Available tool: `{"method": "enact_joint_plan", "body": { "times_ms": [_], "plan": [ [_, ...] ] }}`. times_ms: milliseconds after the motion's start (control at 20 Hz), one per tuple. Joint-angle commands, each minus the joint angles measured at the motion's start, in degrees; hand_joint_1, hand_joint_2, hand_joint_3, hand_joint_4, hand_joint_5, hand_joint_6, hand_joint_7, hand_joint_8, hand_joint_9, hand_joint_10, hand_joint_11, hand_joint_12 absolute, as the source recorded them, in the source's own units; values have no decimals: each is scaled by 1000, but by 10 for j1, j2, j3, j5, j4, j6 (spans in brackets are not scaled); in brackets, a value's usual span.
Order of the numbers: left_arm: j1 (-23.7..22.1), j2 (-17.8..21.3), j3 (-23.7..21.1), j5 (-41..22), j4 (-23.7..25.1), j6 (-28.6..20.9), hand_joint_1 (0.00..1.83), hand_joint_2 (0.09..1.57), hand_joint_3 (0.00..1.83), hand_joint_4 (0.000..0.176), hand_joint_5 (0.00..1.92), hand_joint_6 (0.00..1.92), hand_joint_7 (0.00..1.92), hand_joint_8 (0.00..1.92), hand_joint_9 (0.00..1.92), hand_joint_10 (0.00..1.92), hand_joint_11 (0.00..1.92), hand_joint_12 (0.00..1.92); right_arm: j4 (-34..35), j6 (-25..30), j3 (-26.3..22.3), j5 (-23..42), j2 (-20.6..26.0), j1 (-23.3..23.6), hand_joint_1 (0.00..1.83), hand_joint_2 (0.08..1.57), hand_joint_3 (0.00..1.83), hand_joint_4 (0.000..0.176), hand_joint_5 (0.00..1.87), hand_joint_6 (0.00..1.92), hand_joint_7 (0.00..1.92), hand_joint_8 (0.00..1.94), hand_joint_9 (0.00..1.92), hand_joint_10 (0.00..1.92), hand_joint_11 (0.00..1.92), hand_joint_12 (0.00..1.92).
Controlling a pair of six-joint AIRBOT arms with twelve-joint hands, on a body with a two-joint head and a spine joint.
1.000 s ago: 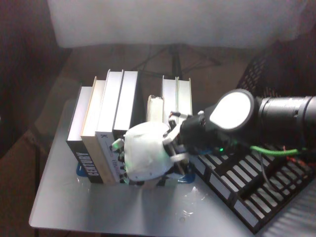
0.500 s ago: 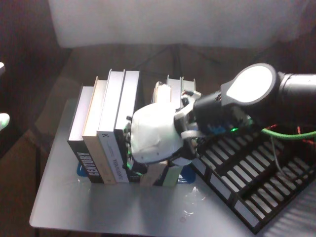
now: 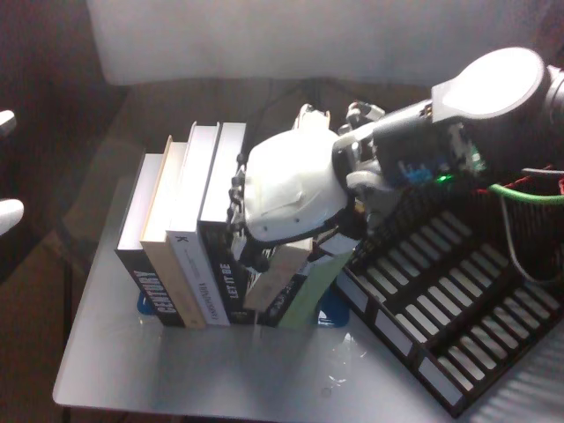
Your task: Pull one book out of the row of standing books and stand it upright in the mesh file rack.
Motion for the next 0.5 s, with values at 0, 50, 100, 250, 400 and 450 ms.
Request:
{"method": "enact_joint_plan", "body": {
  "times_ms": [0, 50, 100, 250, 400, 450],
  "plan": [
    [-6, 1, 5, -67, -9, -1, 592, 1360, 0, 20, 81, 4, 0, 0, 0, 0, 0, 0, 22, 5, 1, -30, 24, 11, 1240, 1186, 0, 0, 871, 941, 863, 1473, 973, 1720, 939, 1921],
    [-8, 1, 5, -67, -8, -1, 593, 1361, 0, 22, 82, 4, 0, 0, 0, 0, 0, 0, 25, 5, -3, -30, 30, 17, 1171, 1154, 0, 0, 919, 1041, 1088, 1819, 1320, 1881, 1409, 1921],
    [-8, 0, 5, -66, -7, -1, 578, 1362, 0, 30, 71, 0, 0, 0, 0, 0, 0, 0, 30, 5, -6, -29, 37, 23, 1143, 1163, 0, 0, 887, 1137, 1040, 1918, 1272, 1919, 1374, 1921],
    [-11, -2, 6, -65, -6, 0, 597, 1357, 0, 30, 76, 2, 1, 0, 0, 0, 0, 0, 42, 5, -11, -25, 53, 40, 1341, 1200, 4, 0, 807, 1054, 805, 1393, 750, 1575, 609, 1842],
    [-16, -2, 6, -64, -2, -1, 578, 1359, 0, 39, 69, 0, 0, 0, 0, 0, 0, 0, 48, 5, -15, -25, 68, 59, 1363, 1166, 0, 0, 817, 1140, 907, 1137, 814, 1413, 553, 1712],
    [-17, -2, 6, -63, -1, -1, 597, 1357, 0, 28, 78, 3, 2, 1, 0, 0, 1, 0, 50, 5, -18, -25, 73, 67, 1361, 1166, 0, 0, 794, 1262, 911, 1074, 821, 1358, 559, 1635]
  ]
}}
